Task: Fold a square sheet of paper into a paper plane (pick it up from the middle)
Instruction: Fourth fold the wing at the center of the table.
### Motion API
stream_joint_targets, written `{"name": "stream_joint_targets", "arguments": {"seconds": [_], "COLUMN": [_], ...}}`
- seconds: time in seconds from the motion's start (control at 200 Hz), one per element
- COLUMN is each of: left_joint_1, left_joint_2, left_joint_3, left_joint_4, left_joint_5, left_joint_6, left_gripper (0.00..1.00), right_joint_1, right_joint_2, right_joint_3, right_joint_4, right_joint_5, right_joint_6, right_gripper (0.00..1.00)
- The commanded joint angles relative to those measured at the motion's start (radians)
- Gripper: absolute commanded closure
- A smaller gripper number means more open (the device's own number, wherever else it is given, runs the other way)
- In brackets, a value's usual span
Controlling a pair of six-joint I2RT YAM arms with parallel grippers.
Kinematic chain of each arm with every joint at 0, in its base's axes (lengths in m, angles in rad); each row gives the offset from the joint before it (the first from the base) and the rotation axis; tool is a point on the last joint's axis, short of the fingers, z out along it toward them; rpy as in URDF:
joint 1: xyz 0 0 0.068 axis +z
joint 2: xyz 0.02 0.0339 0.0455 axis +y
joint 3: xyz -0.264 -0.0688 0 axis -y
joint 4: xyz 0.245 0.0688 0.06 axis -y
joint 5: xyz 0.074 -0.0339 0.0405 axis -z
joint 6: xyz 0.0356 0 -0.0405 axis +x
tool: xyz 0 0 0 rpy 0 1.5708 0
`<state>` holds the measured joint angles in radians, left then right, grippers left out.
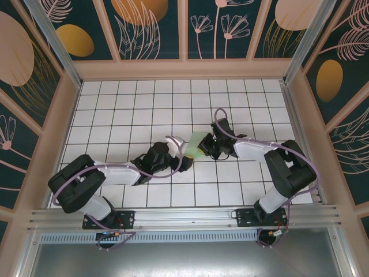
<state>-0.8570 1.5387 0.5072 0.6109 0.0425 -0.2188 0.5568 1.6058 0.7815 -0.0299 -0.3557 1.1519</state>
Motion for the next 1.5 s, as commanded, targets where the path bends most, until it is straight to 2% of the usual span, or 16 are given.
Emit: {"name": "stream_joint_targets", "arguments": {"seconds": [0.0, 0.145, 0.42, 0.64, 0.901, 1.186, 1.356, 1.496], "left_joint_1": [-0.009, -0.012, -0.022, -0.025, -0.025, -0.025, -0.024, -0.025], "left_joint_2": [0.033, 0.097, 0.218, 0.258, 0.256, 0.269, 0.265, 0.258], "left_joint_3": [0.033, 0.073, 0.143, 0.141, 0.124, 0.121, 0.109, 0.090], "left_joint_4": [0.073, 0.051, 0.070, 0.119, 0.153, 0.157, 0.170, 0.191], "left_joint_5": [-0.018, -0.007, 0.002, -0.048, -0.038, -0.030, -0.006, 0.026], "left_joint_6": [0.101, 0.166, 0.250, 0.298, 0.293, 0.283, 0.269, 0.256], "left_gripper": [0.16, 0.25, 0.34, 0.46, 0.61, 0.75, 0.82, 0.84], "right_joint_1": [-0.003, 0.003, 0.003, -0.003, -0.004, -0.004, -0.004, -0.040], "right_joint_2": [0.013, 0.016, 0.021, 0.035, 0.042, 0.019, 0.013, 0.016], "right_joint_3": [0.040, 0.050, 0.092, 0.111, 0.121, 0.122, 0.129, 0.133], "right_joint_4": [-0.065, -0.082, -0.133, -0.153, -0.152, -0.145, -0.152, -0.160], "right_joint_5": [0.018, 0.013, 0.006, -0.020, -0.029, -0.035, -0.030, -0.035], "right_joint_6": [0.041, 0.063, 0.066, 0.062, 0.045, 0.032, 0.009, -0.006], "right_gripper": [1.00, 1.00, 1.00, 0.97, 0.82, 0.74, 0.73, 0.78]}}
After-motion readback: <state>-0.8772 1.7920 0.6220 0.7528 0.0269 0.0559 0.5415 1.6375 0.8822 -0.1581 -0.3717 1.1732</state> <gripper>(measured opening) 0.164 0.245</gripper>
